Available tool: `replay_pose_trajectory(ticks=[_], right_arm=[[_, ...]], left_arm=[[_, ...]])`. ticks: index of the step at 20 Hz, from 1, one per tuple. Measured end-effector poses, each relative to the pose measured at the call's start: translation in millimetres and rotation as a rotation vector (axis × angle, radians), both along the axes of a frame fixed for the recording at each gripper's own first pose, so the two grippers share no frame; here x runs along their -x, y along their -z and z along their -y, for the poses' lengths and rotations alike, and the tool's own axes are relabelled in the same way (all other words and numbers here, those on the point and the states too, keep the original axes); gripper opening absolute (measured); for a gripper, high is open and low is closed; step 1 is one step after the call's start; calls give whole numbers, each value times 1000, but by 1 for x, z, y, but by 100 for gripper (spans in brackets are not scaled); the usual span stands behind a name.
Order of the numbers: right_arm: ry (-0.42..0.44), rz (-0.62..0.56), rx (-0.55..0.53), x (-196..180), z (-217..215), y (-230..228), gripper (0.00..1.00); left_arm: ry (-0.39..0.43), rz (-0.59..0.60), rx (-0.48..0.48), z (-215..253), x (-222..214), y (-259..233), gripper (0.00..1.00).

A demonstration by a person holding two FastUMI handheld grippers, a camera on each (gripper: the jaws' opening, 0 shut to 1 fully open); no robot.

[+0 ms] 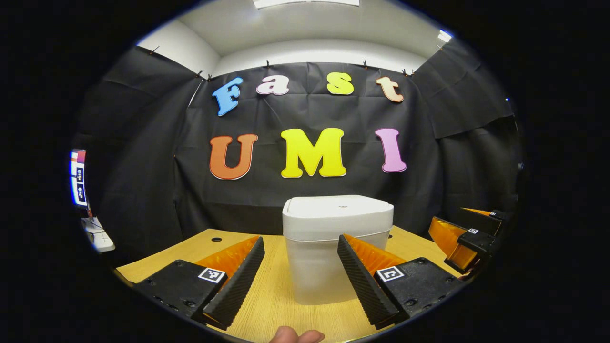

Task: Press the lid of the desktop garbage bin to open it, pick up the crumpled paper on the desktop and throw it into the bin, then pick up the pop can on the desktop and drop it into the bin, and finally close the garbage bin lid.

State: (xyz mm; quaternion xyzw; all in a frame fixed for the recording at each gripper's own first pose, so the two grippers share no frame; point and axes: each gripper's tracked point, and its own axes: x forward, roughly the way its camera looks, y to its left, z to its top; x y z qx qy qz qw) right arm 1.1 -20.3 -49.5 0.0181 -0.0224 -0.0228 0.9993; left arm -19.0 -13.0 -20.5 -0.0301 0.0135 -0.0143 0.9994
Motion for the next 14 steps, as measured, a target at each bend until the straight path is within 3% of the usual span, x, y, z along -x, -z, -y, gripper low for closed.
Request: replay_pose_trajectory(ticks=[14], right_arm=[[-6,0,20,1,-7,-1,96]], left_arm=[[-29,0,12,-7,6,4,99]])
